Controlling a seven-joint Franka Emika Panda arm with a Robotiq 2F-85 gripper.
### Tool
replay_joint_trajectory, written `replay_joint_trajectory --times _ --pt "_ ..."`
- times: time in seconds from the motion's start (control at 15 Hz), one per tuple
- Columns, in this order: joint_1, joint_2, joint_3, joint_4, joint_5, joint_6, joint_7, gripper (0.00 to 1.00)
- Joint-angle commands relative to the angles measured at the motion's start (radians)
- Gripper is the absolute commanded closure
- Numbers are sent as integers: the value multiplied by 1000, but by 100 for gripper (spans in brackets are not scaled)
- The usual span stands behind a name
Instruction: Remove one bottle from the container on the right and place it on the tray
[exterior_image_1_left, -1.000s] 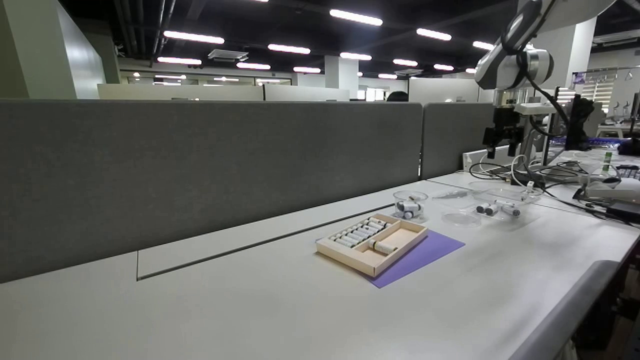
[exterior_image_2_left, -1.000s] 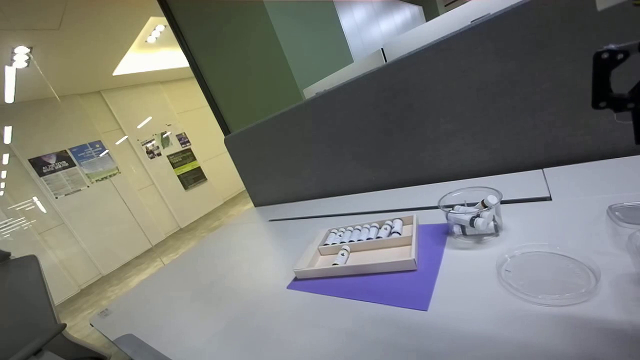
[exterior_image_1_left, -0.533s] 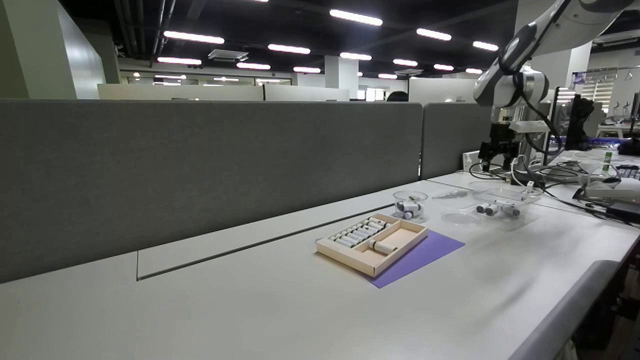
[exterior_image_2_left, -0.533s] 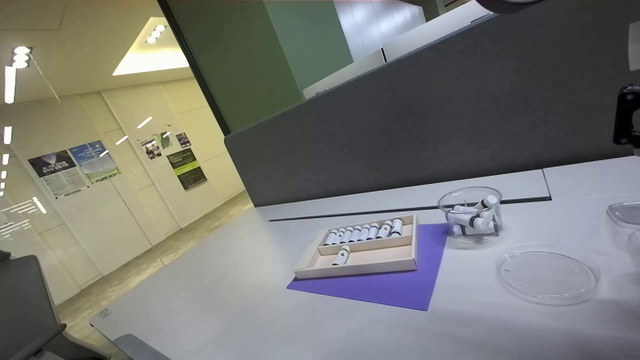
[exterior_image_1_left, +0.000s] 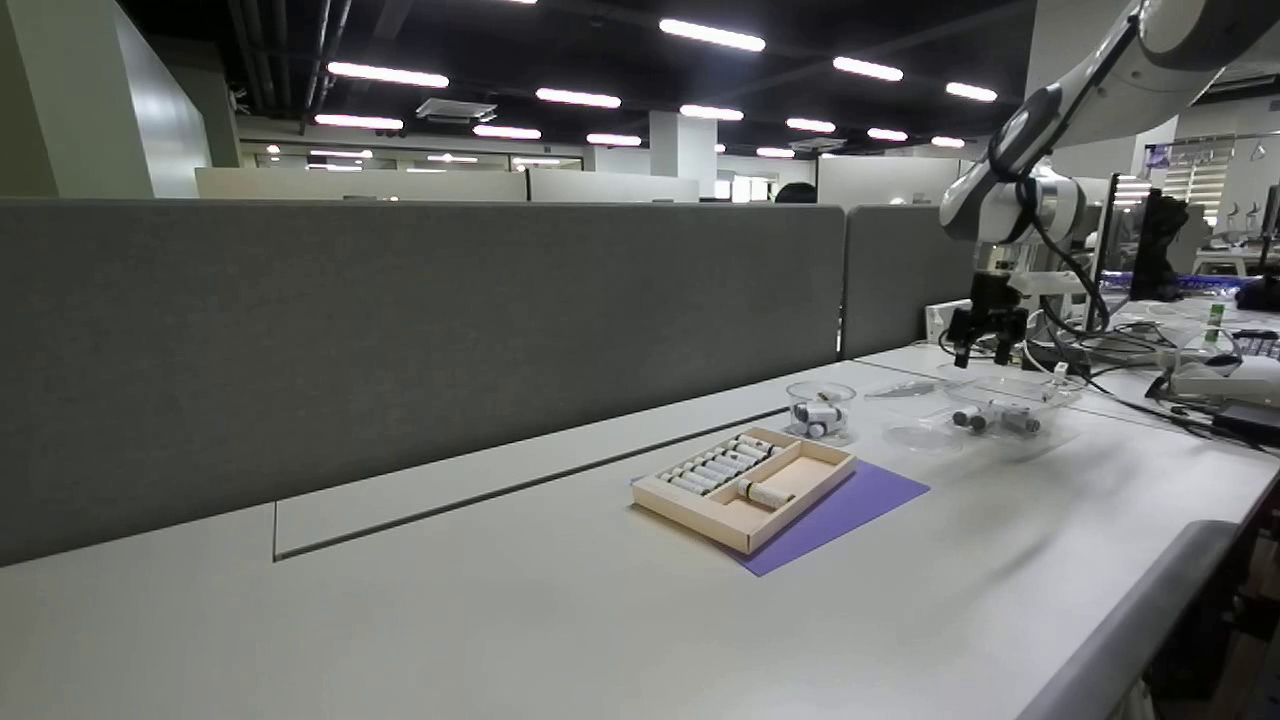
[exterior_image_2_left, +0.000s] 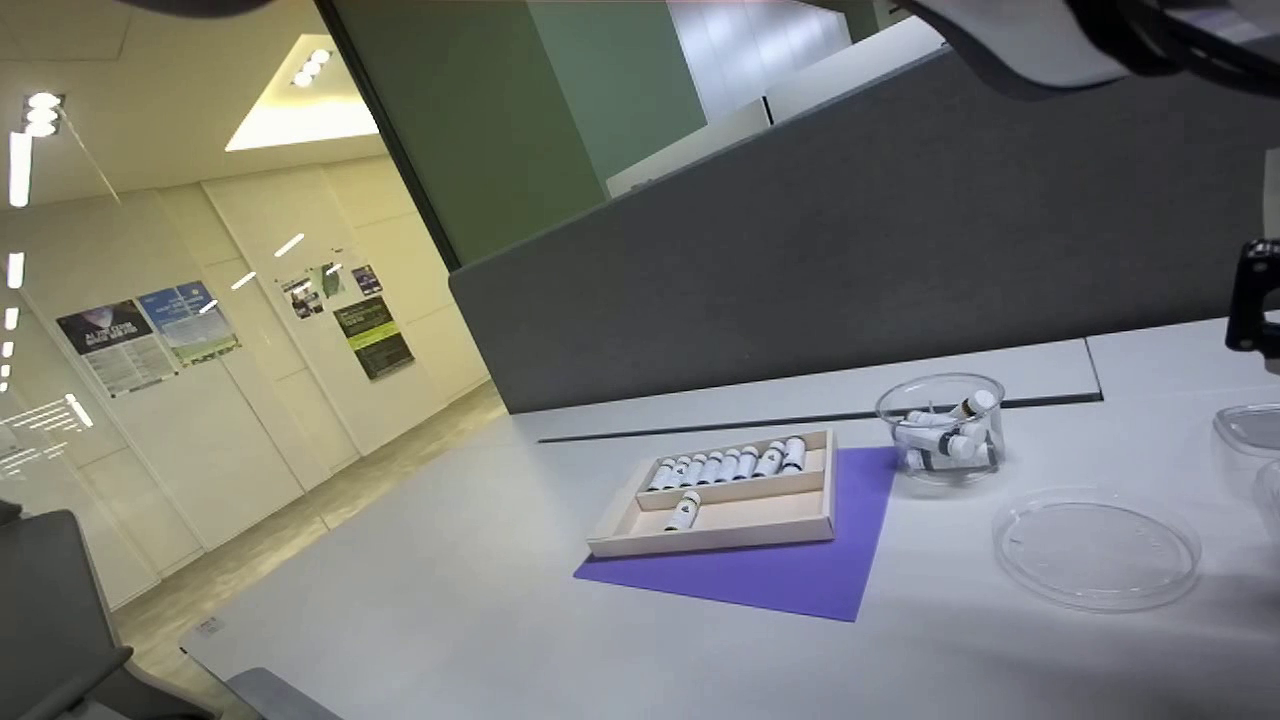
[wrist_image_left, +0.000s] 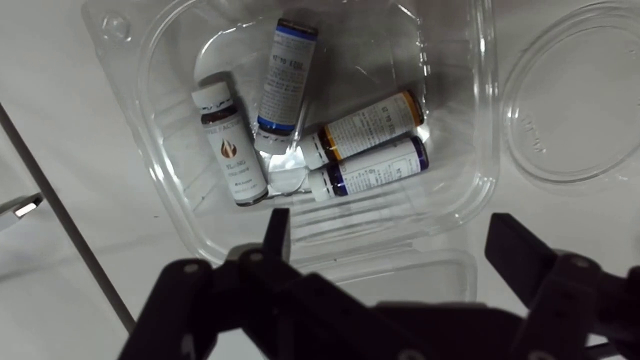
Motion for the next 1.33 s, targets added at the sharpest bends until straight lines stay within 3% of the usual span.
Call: replay_joint_trajectory --times 0.0,0.47,0.53,1.27 --pt "-23 70 7 80 -21 -13 45 0" --pt "-47 144 2 144 -48 -75 81 0" --pt "-39 119 -1 77 -18 -19 25 0" --pt "-41 128 -2 101 -30 -44 40 0"
